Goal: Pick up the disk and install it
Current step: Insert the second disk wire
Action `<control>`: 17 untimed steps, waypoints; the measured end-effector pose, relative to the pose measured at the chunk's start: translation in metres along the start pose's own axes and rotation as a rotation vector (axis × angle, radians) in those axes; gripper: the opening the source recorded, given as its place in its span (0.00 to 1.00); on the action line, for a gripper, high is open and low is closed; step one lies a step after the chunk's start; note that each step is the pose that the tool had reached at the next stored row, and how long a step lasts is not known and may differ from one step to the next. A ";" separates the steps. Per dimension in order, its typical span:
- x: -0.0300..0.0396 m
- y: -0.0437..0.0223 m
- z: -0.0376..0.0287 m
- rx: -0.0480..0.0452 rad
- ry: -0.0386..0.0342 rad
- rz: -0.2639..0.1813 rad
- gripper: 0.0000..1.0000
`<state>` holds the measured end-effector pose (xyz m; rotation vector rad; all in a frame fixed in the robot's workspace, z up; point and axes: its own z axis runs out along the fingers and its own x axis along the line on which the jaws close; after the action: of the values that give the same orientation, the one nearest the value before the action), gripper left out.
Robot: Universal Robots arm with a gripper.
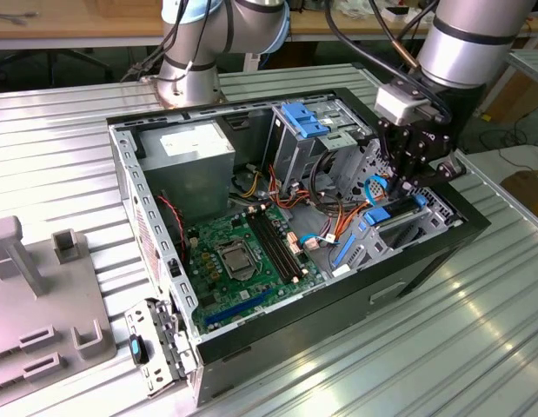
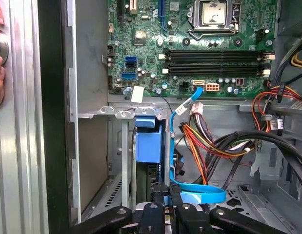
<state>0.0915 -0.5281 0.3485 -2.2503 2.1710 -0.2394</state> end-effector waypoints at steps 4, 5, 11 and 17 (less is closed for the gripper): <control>0.0061 0.0002 0.0008 0.0001 -0.0037 0.001 0.16; 0.0075 0.0002 0.0010 0.0002 -0.0055 0.001 0.16; 0.0095 -0.0013 0.0017 0.0003 -0.0084 0.001 0.16; 0.0095 -0.0013 0.0026 0.0004 -0.0151 0.002 0.16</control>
<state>0.0933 -0.5377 0.3471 -2.2422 2.1655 -0.2221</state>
